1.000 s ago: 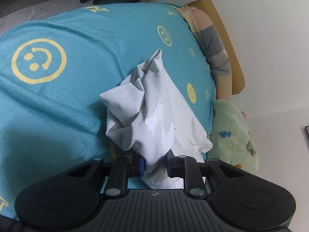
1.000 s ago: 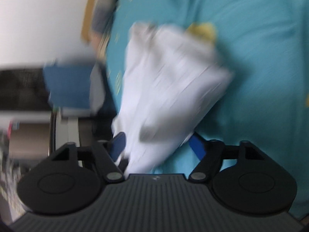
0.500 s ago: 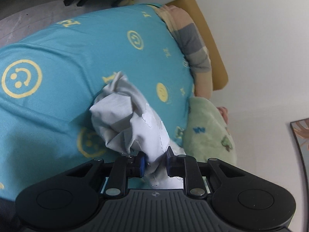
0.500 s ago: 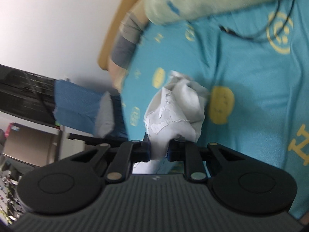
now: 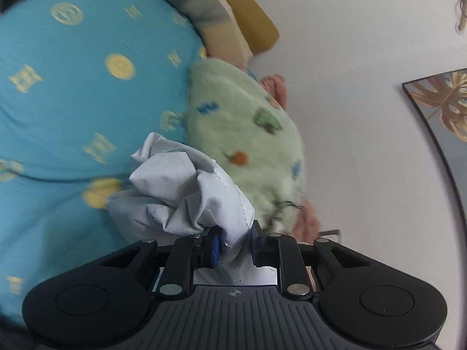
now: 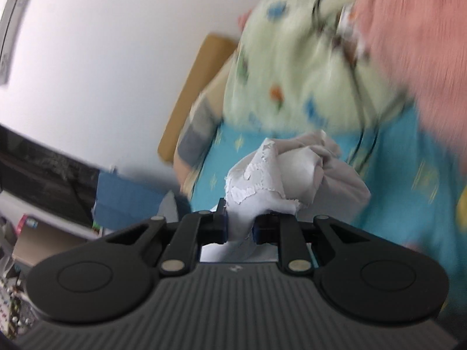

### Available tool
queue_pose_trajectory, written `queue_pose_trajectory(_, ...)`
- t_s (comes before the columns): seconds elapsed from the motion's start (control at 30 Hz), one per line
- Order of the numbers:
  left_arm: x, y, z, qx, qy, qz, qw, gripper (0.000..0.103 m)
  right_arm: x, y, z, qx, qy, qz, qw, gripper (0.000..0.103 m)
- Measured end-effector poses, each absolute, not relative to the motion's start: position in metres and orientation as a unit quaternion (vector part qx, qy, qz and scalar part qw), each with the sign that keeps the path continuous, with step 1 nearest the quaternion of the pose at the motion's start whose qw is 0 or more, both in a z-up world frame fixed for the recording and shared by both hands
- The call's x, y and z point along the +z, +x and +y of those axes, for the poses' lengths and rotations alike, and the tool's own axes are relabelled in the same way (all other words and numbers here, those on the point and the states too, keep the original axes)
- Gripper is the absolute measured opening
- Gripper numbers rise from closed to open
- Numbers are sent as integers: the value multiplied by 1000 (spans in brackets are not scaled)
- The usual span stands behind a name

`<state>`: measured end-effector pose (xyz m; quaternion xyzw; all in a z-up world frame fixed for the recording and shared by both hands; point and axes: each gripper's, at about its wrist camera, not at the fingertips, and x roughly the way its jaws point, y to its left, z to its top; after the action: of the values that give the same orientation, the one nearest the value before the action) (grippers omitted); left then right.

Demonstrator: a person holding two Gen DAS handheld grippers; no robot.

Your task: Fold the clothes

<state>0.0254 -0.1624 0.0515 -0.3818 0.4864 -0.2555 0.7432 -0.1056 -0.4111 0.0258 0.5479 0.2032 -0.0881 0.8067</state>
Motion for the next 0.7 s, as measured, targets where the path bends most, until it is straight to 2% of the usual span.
queue_pose_trajectory(0.17, 96, 29, -307, -335, -367, 465, 733, 21, 79, -103, -511, -150, 523, 132, 828, 19)
queue_pose_trajectory(0.3, 141, 34, -410, -433, -367, 411, 713, 21, 141, -116, -581, -178, 466, 57, 865, 19)
queue_pose_trajectory(0.4, 147, 23, -481, -462, -320, 380, 735, 21, 171, -131, -614, -208, 413, 12, 887, 19)
queue_pose_trajectory(0.53, 91, 4, -538, -479, -271, 382, 742, 22, 144, -146, -632, -274, 374, 21, 886, 19)
queue_pose_trajectory(0.7, -12, -24, -536, -484, -216, 429, 732, 21, 54, -174, -625, -324, 381, 100, 860, 19)
